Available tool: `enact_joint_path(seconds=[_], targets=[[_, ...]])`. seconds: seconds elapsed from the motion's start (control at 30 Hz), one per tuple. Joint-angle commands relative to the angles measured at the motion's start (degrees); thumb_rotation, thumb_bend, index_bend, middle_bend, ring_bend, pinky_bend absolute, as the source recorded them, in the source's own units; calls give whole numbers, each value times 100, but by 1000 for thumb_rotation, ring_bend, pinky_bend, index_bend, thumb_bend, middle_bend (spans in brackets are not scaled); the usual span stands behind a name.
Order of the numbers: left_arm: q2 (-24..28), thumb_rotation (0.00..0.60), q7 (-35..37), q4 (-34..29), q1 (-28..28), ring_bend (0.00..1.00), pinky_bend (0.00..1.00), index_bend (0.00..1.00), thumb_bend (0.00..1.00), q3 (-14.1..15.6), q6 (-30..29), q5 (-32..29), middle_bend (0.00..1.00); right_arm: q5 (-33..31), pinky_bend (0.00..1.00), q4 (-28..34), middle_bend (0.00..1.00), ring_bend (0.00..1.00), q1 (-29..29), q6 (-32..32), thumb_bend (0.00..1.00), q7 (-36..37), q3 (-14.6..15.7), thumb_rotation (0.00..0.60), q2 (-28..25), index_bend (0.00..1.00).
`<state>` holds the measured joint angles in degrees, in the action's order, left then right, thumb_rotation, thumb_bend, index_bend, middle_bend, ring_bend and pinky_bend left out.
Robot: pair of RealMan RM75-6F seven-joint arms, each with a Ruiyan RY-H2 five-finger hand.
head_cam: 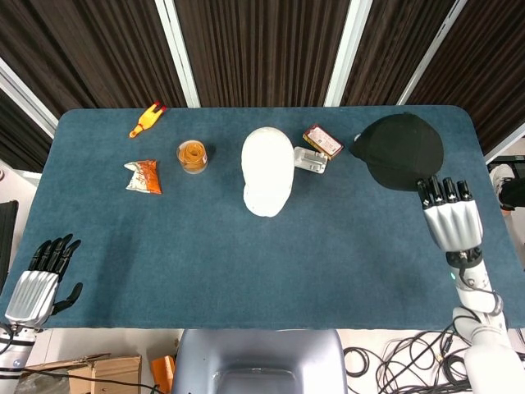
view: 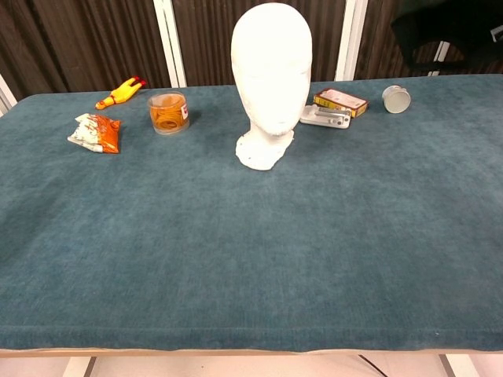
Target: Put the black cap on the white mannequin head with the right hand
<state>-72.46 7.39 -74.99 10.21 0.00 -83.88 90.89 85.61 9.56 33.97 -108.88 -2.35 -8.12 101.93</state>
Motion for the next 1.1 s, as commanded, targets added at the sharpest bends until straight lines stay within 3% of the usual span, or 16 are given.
enact_joint_path(seconds=[0.03,0.53,1.1], targets=[[-7,600,-5,1,11,0,77,0,391,0,21,-2,0,23,835,169,680,670,341,48,373,-315,-45,600,-208,1000],[-49,600,-7,61,116,0,77,0,392,-62,241,-135,0,419,834,1053,680,670,1925,558,372,-1543,-19,600,-370,1000],[-38,600,41,77,154,0,78,0,390,-92,283,-179,0,818,827,986,681,672,2432,858,371,-1905,223,600,5,1000]])
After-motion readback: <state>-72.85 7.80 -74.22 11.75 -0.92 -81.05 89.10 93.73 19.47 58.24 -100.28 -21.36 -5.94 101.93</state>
